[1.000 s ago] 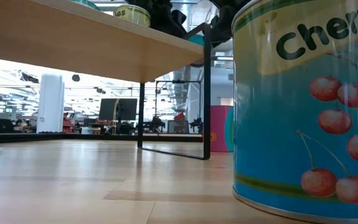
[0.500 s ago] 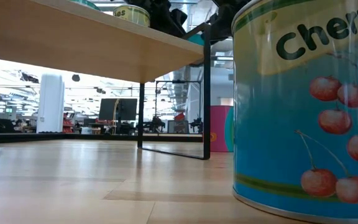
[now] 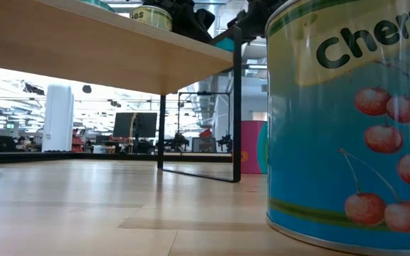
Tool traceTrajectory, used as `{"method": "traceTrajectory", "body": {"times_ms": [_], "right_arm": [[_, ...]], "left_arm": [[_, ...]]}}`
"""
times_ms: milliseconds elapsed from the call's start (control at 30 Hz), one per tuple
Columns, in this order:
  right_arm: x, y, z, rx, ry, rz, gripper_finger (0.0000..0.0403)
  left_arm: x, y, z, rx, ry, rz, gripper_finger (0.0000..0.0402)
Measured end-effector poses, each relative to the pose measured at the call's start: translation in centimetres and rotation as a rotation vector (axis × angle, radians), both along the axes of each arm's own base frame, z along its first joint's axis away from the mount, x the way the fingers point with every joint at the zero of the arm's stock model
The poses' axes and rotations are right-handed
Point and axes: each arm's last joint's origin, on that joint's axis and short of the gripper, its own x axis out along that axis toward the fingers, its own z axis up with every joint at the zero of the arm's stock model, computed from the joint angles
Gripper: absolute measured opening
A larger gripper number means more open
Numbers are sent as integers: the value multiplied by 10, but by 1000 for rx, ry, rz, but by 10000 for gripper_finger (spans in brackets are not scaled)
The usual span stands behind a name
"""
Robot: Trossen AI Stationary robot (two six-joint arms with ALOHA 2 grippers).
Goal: Pick and place cans onto a shelf
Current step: Put the green tuna can on the shelf
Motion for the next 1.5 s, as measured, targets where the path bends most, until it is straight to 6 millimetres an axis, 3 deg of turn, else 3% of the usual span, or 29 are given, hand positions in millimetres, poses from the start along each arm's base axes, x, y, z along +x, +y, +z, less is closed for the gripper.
{"method": "traceTrajectory", "body": {"times_ms": [200,433,567,767,900,1067,1300,1500], "right_arm": [[-11,4,17,-34,-33,-78,116],[-52,11,53,-117,-103,-196,168],[-77,14,63,-183,-61,-315,135],[-96,17,62,-197,-38,-353,22],[-100,18,50,-182,-36,-350,17],[-104,17,24,-175,-18,-363,8],[-117,9,-23,-124,-86,-453,10],[-133,11,-59,-52,-178,-515,6]], "left_arm": [[0,3,1,33,-6,33,0],[-1,10,4,46,3,59,0],[-2,13,16,105,15,73,0],[-7,13,39,119,14,94,0],[-12,10,45,102,56,97,0],[-27,-6,71,131,92,140,0],[-57,-53,112,151,149,220,0],[-79,-105,119,66,249,258,0]]}}
